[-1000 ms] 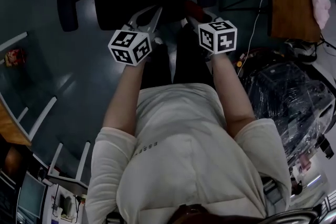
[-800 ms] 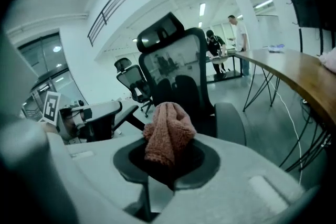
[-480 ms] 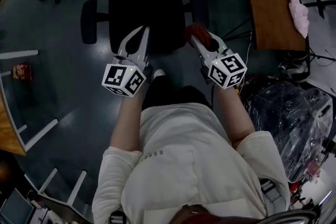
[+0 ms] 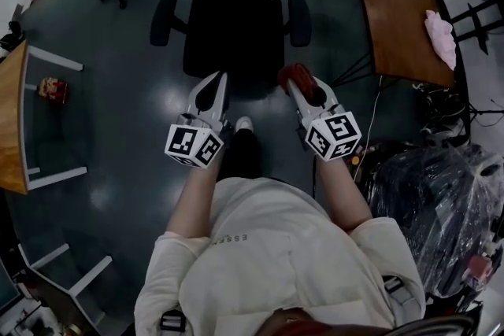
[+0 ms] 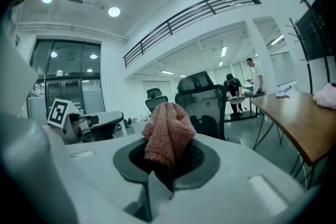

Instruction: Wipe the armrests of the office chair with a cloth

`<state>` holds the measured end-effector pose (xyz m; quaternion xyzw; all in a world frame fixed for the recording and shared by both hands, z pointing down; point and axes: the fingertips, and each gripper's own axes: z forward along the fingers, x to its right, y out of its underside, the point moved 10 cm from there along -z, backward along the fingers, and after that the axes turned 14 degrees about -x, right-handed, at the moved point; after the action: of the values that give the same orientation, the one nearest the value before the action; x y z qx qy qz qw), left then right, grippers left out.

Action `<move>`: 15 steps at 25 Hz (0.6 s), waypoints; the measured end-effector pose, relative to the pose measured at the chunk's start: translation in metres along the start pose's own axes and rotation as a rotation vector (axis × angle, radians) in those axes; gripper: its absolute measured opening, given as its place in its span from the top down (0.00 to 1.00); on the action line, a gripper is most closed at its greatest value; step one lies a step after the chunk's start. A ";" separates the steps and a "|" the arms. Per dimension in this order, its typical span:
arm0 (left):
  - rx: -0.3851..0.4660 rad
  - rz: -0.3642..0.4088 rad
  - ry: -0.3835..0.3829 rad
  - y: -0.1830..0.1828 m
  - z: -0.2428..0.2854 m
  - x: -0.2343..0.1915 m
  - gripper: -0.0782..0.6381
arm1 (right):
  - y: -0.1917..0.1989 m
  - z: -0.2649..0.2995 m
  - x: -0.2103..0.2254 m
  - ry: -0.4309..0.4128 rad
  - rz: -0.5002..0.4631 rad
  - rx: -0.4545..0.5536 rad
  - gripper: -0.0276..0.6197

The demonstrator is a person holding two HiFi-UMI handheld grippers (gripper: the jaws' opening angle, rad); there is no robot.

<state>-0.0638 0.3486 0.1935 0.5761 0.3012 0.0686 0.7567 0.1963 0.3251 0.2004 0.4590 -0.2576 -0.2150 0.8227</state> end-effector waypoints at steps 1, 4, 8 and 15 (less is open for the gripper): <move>0.007 0.005 -0.007 0.003 -0.014 0.011 0.87 | 0.006 -0.015 -0.008 0.010 -0.018 0.010 0.88; 0.029 0.011 -0.022 0.013 -0.048 0.050 0.87 | 0.024 -0.063 -0.029 0.052 -0.091 0.048 0.88; 0.019 0.040 -0.016 0.034 -0.082 0.102 0.87 | 0.053 -0.118 -0.045 0.073 -0.143 0.058 0.88; -0.015 0.087 -0.039 0.051 -0.140 0.143 0.87 | 0.082 -0.175 -0.076 0.130 -0.127 0.055 0.87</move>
<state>-0.0106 0.5463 0.1642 0.5844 0.2604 0.0926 0.7630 0.2555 0.5225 0.1763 0.5100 -0.1797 -0.2294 0.8093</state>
